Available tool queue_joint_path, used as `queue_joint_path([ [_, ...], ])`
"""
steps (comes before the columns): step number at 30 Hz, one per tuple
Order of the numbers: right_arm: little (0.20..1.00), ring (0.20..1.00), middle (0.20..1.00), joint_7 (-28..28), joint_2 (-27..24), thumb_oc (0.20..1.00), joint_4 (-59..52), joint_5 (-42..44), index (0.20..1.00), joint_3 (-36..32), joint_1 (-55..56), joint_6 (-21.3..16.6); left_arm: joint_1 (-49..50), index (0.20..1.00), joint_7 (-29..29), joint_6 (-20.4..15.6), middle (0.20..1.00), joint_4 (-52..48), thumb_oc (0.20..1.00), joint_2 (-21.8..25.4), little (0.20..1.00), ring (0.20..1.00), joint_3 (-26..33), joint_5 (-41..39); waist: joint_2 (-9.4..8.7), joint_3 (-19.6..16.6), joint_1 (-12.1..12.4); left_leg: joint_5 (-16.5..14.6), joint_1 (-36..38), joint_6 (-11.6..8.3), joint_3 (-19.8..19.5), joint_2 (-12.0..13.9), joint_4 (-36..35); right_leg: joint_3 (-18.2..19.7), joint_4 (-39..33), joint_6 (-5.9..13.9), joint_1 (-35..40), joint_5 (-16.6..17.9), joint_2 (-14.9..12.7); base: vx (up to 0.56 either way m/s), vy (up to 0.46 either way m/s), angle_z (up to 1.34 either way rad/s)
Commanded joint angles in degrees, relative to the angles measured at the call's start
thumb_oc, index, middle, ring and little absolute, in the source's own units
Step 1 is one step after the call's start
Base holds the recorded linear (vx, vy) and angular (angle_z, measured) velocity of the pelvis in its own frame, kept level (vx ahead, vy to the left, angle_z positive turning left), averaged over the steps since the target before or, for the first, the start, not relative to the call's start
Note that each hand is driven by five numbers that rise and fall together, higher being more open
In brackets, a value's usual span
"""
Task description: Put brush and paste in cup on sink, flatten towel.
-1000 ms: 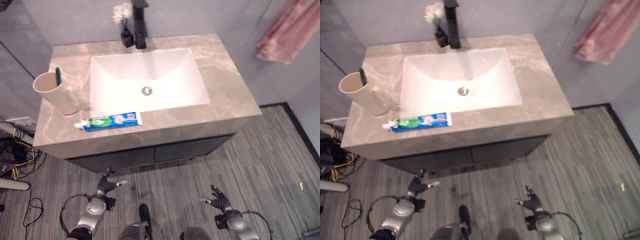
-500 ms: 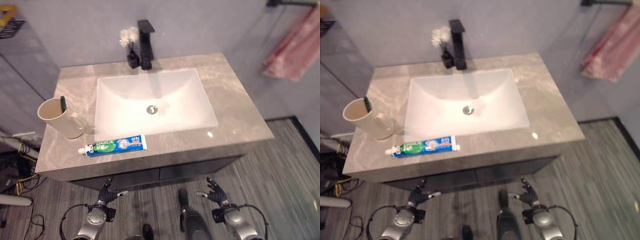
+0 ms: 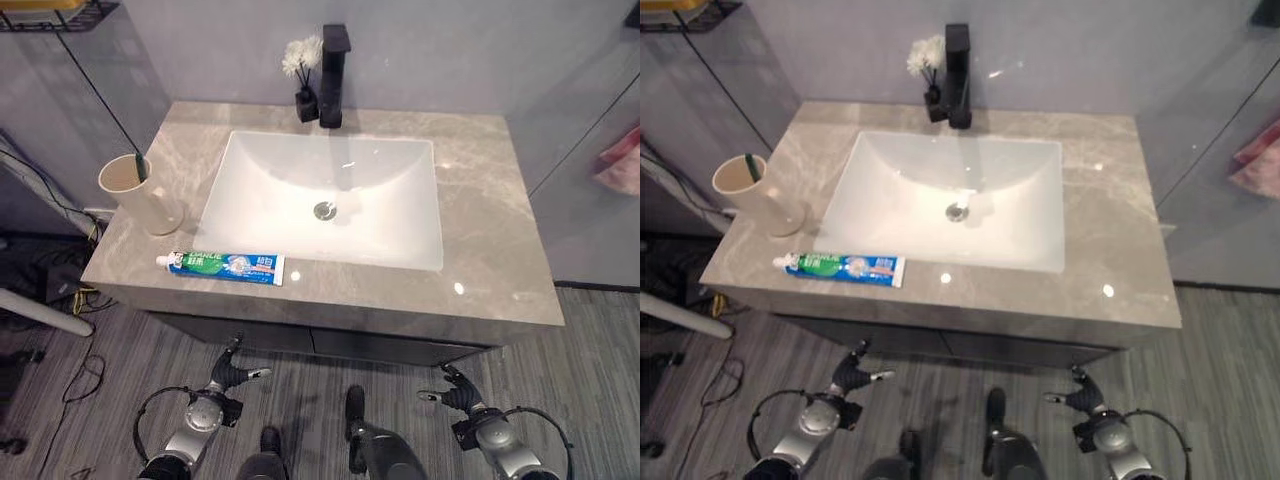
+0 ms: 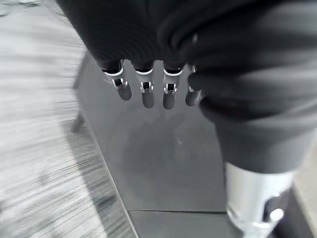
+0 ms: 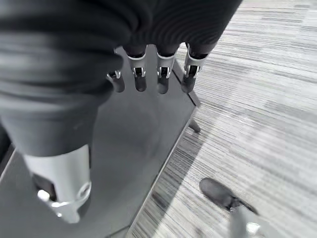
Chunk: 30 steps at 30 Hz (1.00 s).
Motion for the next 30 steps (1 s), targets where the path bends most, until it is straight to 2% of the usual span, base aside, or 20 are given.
queue_joint_path([
  [1,1.0,1.0,1.0,0.3,-0.2,1.0,-2.1,1.4,1.0,2.3,1.8,-1.7,4.4,1.0,-1.3,-2.2,1.0,-0.9,1.0,2.4,1.0,1.0,3.1,0.9,-0.69,-5.6,0.2,5.6,-0.6,1.03,0.3,-1.7,1.5,4.3,-3.6,6.58,9.6,-2.2,-4.7,0.08,0.167,-0.34],
  [3,1.0,1.0,1.0,0.6,-0.1,1.0,-2.9,0.6,1.0,3.2,1.4,-1.6,6.0,1.0,-1.8,-2.5,1.0,-2.1,1.0,2.9,1.0,1.0,3.8,0.1,-0.91,-5.6,1.0,5.3,-0.2,1.32,0.8,-2.1,1.2,5.1,-4.6,6.88,9.8,-1.7,-5.0,0.04,0.122,-0.81],
  [5,1.0,1.0,1.0,1.6,-0.1,1.0,-3.4,0.2,1.0,3.7,1.7,-1.8,8.7,1.0,-3.6,-3.2,1.0,-7.6,1.0,6.0,1.0,1.0,3.1,1.9,-1.04,-5.8,1.5,4.9,0.5,1.56,1.1,-2.3,0.6,5.2,-5.3,7.3,10.2,-1.2,-5.2,0.03,0.067,-0.31],
  [6,1.0,1.0,1.0,1.6,-0.1,1.0,-3.4,0.2,1.0,3.8,1.8,-1.8,8.9,1.0,-3.6,-3.1,1.0,-7.8,1.0,6.1,1.0,1.0,3.1,1.9,-1.11,-5.9,1.5,4.9,0.6,1.57,1.1,-2.3,0.6,5.2,-5.4,7.31,10.2,-1.2,-5.3,0.0,0.059,0.09],
  [7,1.0,1.0,1.0,3.0,-1.5,1.0,-3.1,-1.2,1.0,3.4,2.6,-1.9,13.9,1.0,-9.3,-4.6,1.0,-19.1,1.0,13.7,1.0,1.0,3.9,0.9,-0.84,-6.3,1.9,4.7,0.5,1.38,1.0,-2.3,0.6,4.4,-6.2,7.78,11.0,-0.9,-5.7,0.0,0.054,-0.01],
  [8,1.0,1.0,1.0,3.7,-2.1,1.0,-2.0,-1.8,1.0,3.5,2.8,-1.8,16.1,1.0,-12.5,-5.5,1.0,-26.1,1.0,18.7,1.0,1.0,4.9,-1.5,-0.65,-6.5,1.9,4.6,0.7,1.2,0.9,-2.3,0.6,4.0,-6.6,7.9,11.5,-0.7,-5.8,0.01,0.06,0.19],
  [9,1.0,1.0,1.0,4.1,-2.1,1.0,-1.1,-1.9,1.0,3.8,2.7,-1.9,17.3,1.0,-14.6,-5.4,1.0,-30.3,1.0,21.2,1.0,1.0,5.8,-4.0,-0.61,-6.6,1.9,4.6,0.8,1.1,0.8,-2.3,0.6,3.8,-6.8,7.94,11.8,-0.6,-5.8,0.01,0.021,0.36],
  [10,1.0,1.0,1.0,5.1,-2.3,1.0,0.7,-1.9,1.0,4.2,2.6,-1.4,19.0,1.0,-19.5,-4.9,1.0,-38.3,1.0,26.4,1.0,1.0,7.4,-10.9,-0.39,-6.9,2.1,4.8,0.8,0.8,0.4,-2.2,0.6,3.2,-7.1,8.05,12.3,-0.4,-5.9,-0.01,0.01,0.34],
  [11,1.0,1.0,1.0,6.0,-1.8,1.0,3.5,-2.9,1.0,5.5,2.1,-0.8,20.0,1.0,-25.5,-3.4,1.0,-49.5,1.0,33.7,1.0,1.0,9.1,-20.6,-0.14,-7.2,2.2,4.9,0.9,0.59,0.2,-2.0,0.6,2.9,-7.3,8.16,12.6,-0.2,-6.0,-0.01,-0.003,0.24],
  [13,1.0,1.0,1.0,7.4,-0.5,1.0,5.4,-3.1,1.0,7.2,2.8,-0.3,17.9,1.0,-31.5,-1.1,1.0,-59.8,1.0,38.9,1.0,1.0,10.0,-35.6,-0.27,-8.1,2.1,4.9,1.4,0.43,0.2,-1.9,0.6,2.9,-7.5,8.2,13.1,0.2,-5.9,0.0,-0.025,0.17],
  [16,1.0,1.0,1.0,7.8,0.9,1.0,8.1,-3.0,1.0,8.4,3.0,0.3,11.7,1.0,-31.7,-0.5,1.0,-64.3,1.0,38.4,1.0,1.0,7.7,-42.5,-0.81,-8.9,1.9,4.9,1.7,0.34,0.1,-1.8,0.6,3.1,-7.9,8.13,13.4,0.1,-5.6,0.0,-0.012,0.04],
  [18,1.0,1.0,1.0,7.6,1.5,1.0,8.9,-3.1,1.0,8.8,3.0,0.3,8.1,1.0,-30.6,-1.4,1.0,-65.4,1.0,36.9,1.0,1.0,6.0,-42.4,-1.04,-9.0,1.9,4.8,2.0,0.37,0.1,-1.7,0.6,3.2,-8.0,8.11,13.7,0.1,-5.6,0.0,0.0,0.0],
  [20,1.0,1.0,1.0,7.4,2.0,1.0,8.7,-2.8,1.0,8.7,3.3,0.3,5.2,1.0,-28.3,-3.0,1.0,-65.7,1.0,35.1,1.0,1.0,6.2,-38.9,-1.36,-9.2,1.8,4.7,2.1,0.39,0.2,-1.7,0.6,3.2,-7.9,8.09,13.8,0.0,-5.6,0.01,-0.015,-0.05],
  [21,1.0,1.0,1.0,7.2,2.3,1.0,8.4,-2.3,1.0,8.2,3.7,0.3,4.2,1.0,-25.0,-5.0,1.0,-63.5,1.0,33.8,1.0,1.0,8.4,-32.6,-1.65,-9.3,1.7,4.6,2.1,0.39,0.1,-1.6,0.6,3.3,-8.0,8.03,13.9,-0.1,-5.5,0.02,-0.016,-0.04],
  [24,1.0,1.0,1.0,7.0,1.6,1.0,6.5,-1.4,1.0,6.2,5.0,0.2,6.0,1.0,-18.8,-6.7,1.0,-59.1,1.0,34.8,1.0,1.0,15.2,-21.8,-1.88,-9.2,2.1,4.6,2.0,0.33,0.1,-1.6,0.6,3.3,-8.0,8.02,13.9,-0.2,-5.4,0.0,0.0,0.0],
  [25,1.0,1.0,1.0,7.1,1.6,1.0,6.5,-1.4,1.0,6.3,5.0,0.3,6.2,1.0,-18.7,-6.6,1.0,-59.2,1.0,34.7,1.0,1.0,15.4,-21.7,-1.88,-9.2,2.0,4.6,2.1,0.33,0.1,-1.6,0.6,3.2,-8.0,8.02,13.9,-0.2,-5.4,0.0,0.0,0.0],
  [27,1.0,1.0,1.0,7.0,0.5,1.0,4.2,-0.9,1.0,4.3,7.0,0.3,9.5,1.0,-16.4,-6.8,1.0,-54.3,1.0,35.5,1.0,1.0,21.3,-17.8,-1.87,-8.7,2.0,4.5,2.1,0.26,0.2,-1.6,0.6,3.2,-8.1,8.1,14.0,-0.2,-5.4,0.0,0.0,0.0],
  [30,1.0,1.0,1.0,7.0,0.1,1.0,3.1,-0.7,1.0,3.4,7.6,0.4,9.6,1.0,-14.5,-6.8,1.0,-50.3,1.0,34.5,1.0,1.0,23.4,-16.3,-1.83,-8.3,1.8,4.6,1.6,0.27,0.2,-1.6,0.6,3.3,-8.1,8.24,13.6,-0.1,-5.4,0.0,0.006,0.01],
])
